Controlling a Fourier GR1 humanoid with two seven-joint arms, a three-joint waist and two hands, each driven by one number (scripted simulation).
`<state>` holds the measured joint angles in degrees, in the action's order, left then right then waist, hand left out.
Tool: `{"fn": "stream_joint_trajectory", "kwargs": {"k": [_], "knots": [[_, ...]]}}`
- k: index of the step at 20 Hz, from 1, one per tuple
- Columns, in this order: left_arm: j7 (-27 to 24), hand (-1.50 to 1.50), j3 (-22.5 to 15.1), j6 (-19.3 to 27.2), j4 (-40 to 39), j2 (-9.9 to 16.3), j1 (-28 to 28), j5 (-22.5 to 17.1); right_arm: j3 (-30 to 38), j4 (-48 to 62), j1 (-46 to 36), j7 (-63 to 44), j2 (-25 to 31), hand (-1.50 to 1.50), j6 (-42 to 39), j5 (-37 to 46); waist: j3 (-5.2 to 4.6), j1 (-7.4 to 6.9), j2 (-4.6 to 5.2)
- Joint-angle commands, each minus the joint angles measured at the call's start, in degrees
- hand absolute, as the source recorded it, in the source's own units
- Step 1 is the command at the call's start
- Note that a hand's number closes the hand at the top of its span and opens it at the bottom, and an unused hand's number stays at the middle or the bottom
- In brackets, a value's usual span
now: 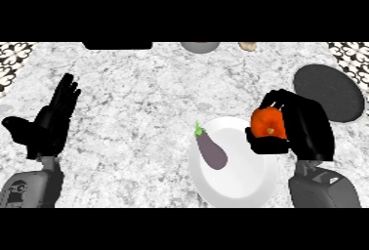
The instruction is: Pick the squash from the plate and place it in the pan
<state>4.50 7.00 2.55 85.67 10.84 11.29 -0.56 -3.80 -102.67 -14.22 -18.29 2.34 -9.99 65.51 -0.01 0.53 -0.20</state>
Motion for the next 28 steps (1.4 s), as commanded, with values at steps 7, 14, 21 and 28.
{"fn": "stream_joint_trajectory", "kwargs": {"k": [7, 14, 21, 28], "knots": [[-0.5, 0.00, -0.9, 1.6, -1.0, -1.5, 1.5, 1.5, 25.1, 10.7, -9.7, 8.1, 7.0, 1.50, 4.4, -21.1, 0.07, -0.57, 0.41], [0.9, 0.00, -0.9, -1.3, 1.9, -0.1, 0.3, -0.1, 32.4, 40.7, -19.1, 21.4, 19.8, 1.50, 13.9, -19.6, 0.12, -2.18, 0.76], [-0.8, 0.00, -1.7, 0.3, -1.6, -1.9, 2.9, 1.3, 34.5, 61.8, -23.9, 30.1, 29.9, 1.50, 24.9, -13.5, 0.19, -3.08, 1.36], [-0.9, 0.00, -2.5, -1.0, -1.7, -1.9, 3.9, 1.0, 37.5, 77.3, -28.1, 35.5, 32.0, 1.50, 32.5, -14.1, 0.38, -5.18, 2.23]]}}
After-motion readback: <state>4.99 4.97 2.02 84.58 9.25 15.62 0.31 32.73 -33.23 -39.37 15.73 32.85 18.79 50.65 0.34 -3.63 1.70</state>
